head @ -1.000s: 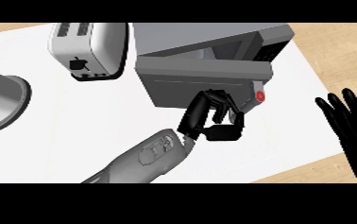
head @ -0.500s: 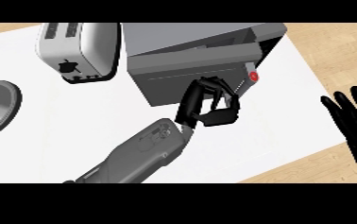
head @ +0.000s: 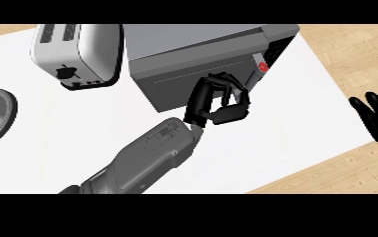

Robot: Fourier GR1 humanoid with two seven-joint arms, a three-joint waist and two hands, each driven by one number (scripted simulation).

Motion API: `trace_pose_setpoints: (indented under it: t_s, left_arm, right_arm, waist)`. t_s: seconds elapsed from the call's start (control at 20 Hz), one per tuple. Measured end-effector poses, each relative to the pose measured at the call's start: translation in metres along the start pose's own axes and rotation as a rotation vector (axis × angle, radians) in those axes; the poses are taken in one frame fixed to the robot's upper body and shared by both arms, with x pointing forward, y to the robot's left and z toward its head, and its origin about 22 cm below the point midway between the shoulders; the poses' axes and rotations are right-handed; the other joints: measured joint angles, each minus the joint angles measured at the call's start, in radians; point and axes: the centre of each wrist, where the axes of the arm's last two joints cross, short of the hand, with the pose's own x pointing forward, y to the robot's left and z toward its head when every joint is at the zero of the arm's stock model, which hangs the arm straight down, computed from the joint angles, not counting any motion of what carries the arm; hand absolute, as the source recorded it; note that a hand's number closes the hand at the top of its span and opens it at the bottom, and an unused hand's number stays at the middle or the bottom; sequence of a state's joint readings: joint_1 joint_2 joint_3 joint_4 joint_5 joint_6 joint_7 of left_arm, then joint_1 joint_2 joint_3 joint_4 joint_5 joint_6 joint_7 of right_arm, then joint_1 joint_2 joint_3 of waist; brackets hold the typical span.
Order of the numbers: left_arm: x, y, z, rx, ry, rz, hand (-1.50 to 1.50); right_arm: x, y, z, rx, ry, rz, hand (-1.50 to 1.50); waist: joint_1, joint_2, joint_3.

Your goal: Pick up the milk, place it into the microwave and close the microwave

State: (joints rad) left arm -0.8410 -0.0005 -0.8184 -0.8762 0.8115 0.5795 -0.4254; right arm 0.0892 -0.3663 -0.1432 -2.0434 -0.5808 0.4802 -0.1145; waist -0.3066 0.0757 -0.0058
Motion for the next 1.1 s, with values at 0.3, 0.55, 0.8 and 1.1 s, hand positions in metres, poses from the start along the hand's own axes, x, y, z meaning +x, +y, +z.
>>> trace_pose_setpoints:
  t_s: [0.3, 0.55, 0.8, 1.1]
  left_arm:
    - [-0.002, 0.003, -0.005, 0.017, -0.019, 0.012, 1.5]
    - [-0.003, 0.004, -0.006, 0.027, -0.039, 0.023, 1.5]
    - [-0.005, 0.005, -0.006, 0.033, -0.054, 0.028, 1.5]
    - [-0.006, 0.005, -0.006, 0.038, -0.07, 0.035, 1.5]
  right_arm:
    - [0.007, -0.002, -0.004, 0.013, -0.008, -0.01, -1.5]
    - [0.012, -0.005, -0.008, 0.019, -0.015, -0.009, -1.5]
    - [0.017, -0.009, -0.011, 0.02, -0.017, -0.01, -1.5]
    - [0.023, -0.012, -0.014, 0.024, -0.014, -0.01, -1.5]
  waist:
    - [-0.008, 0.001, 0.001]
    - [-0.013, 0.003, 0.002]
    - [-0.015, 0.002, 0.002]
    - [-0.019, 0.001, 0.003]
